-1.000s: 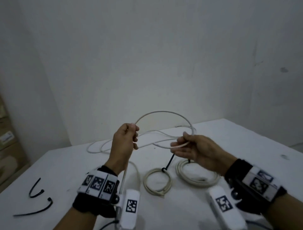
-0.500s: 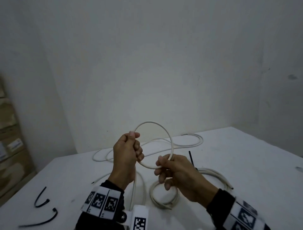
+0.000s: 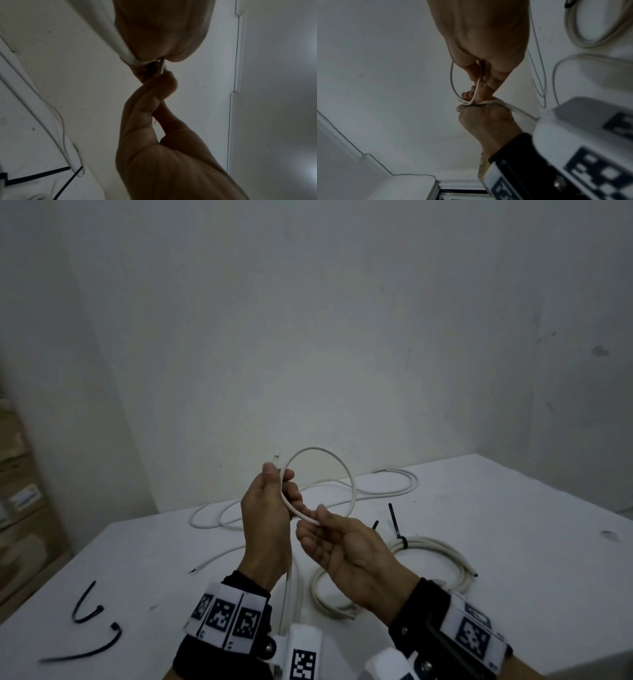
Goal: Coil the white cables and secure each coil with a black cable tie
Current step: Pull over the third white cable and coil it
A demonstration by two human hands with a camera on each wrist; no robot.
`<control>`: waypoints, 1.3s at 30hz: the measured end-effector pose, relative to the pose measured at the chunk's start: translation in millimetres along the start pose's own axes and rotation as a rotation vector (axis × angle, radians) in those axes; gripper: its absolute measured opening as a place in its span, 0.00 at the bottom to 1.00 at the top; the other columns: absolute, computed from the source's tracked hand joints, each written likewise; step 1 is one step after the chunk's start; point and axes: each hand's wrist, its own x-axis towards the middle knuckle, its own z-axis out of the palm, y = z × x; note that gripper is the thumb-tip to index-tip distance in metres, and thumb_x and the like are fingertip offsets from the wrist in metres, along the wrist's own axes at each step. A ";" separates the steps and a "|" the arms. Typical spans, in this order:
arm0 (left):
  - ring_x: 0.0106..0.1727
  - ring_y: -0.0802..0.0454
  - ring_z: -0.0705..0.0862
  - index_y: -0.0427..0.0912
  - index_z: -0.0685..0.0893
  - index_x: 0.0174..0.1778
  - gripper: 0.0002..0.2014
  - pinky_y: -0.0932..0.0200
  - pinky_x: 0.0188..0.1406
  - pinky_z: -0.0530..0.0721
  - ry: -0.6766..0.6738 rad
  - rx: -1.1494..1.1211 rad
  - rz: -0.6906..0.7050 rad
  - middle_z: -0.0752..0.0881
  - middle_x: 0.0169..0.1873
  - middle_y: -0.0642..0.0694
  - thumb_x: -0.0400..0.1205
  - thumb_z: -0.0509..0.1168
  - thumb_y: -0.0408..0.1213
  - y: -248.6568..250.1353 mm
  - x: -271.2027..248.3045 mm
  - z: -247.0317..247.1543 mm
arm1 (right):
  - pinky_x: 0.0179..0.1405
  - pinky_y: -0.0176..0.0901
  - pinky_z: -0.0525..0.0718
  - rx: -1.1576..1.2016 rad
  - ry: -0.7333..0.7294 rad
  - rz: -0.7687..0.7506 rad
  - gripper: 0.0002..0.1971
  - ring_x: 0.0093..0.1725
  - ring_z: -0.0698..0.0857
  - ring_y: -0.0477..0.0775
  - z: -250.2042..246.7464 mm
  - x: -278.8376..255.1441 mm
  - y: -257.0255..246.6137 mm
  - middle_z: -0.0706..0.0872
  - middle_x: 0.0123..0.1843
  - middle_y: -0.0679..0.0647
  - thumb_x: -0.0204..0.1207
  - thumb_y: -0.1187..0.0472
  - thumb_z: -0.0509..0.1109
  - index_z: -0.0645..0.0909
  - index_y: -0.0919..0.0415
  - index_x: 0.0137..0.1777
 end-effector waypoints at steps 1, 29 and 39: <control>0.23 0.55 0.76 0.38 0.80 0.41 0.18 0.62 0.23 0.79 -0.003 0.012 0.022 0.78 0.23 0.48 0.87 0.54 0.47 0.1 -1.3 0.1 | 0.27 0.38 0.87 -0.003 0.001 -0.002 0.10 0.27 0.89 0.53 1.7 0.2 1.3 0.89 0.31 0.62 0.80 0.64 0.66 0.83 0.73 0.45; 0.14 0.59 0.64 0.41 0.79 0.45 0.14 0.68 0.14 0.68 -0.037 -0.070 -0.015 0.67 0.16 0.54 0.88 0.54 0.45 43.0 5.8 -25.9 | 0.14 0.33 0.65 -1.309 -0.404 -0.041 0.07 0.15 0.69 0.44 -19.0 -17.7 2.8 0.76 0.20 0.48 0.75 0.62 0.68 0.80 0.59 0.36; 0.12 0.62 0.61 0.39 0.81 0.46 0.14 0.70 0.08 0.60 -0.070 -0.033 -0.193 0.64 0.15 0.55 0.87 0.56 0.45 59.2 8.4 -60.4 | 0.42 0.51 0.88 -0.729 0.006 -0.319 0.10 0.43 0.89 0.55 -42.4 -22.9 -35.1 0.87 0.41 0.62 0.73 0.60 0.74 0.85 0.69 0.45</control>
